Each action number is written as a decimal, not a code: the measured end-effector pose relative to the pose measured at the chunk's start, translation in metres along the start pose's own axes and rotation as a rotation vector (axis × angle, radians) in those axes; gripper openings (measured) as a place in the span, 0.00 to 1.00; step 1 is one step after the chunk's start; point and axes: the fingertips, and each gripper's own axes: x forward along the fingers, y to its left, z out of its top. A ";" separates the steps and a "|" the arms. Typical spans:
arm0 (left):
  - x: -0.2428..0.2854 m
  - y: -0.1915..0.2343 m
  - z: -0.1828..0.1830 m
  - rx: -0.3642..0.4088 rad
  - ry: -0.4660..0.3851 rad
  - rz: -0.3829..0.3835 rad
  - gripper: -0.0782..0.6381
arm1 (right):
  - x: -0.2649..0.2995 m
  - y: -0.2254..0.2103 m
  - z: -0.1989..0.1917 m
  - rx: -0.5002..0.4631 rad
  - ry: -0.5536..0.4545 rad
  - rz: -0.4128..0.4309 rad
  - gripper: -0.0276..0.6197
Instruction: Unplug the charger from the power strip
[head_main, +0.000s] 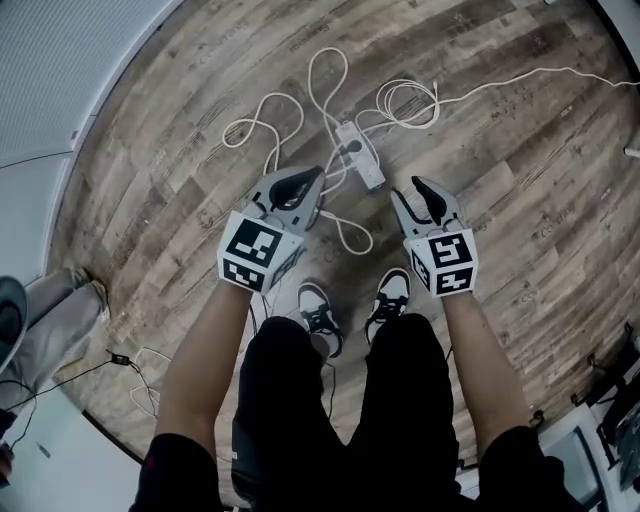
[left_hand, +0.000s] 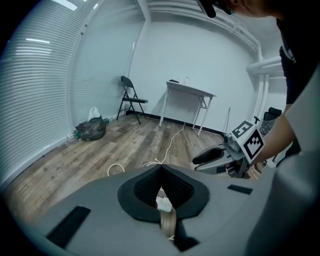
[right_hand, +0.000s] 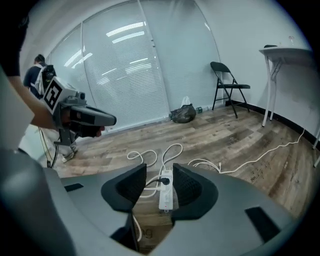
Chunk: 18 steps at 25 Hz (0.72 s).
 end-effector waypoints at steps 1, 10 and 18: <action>0.018 0.007 -0.019 0.003 0.011 -0.006 0.13 | 0.020 -0.004 -0.022 -0.019 0.018 0.004 0.28; 0.153 0.040 -0.152 0.088 0.079 -0.099 0.13 | 0.142 -0.021 -0.165 -0.028 0.063 0.051 0.34; 0.228 0.044 -0.210 0.145 0.166 -0.156 0.13 | 0.196 -0.023 -0.208 -0.122 0.090 0.019 0.34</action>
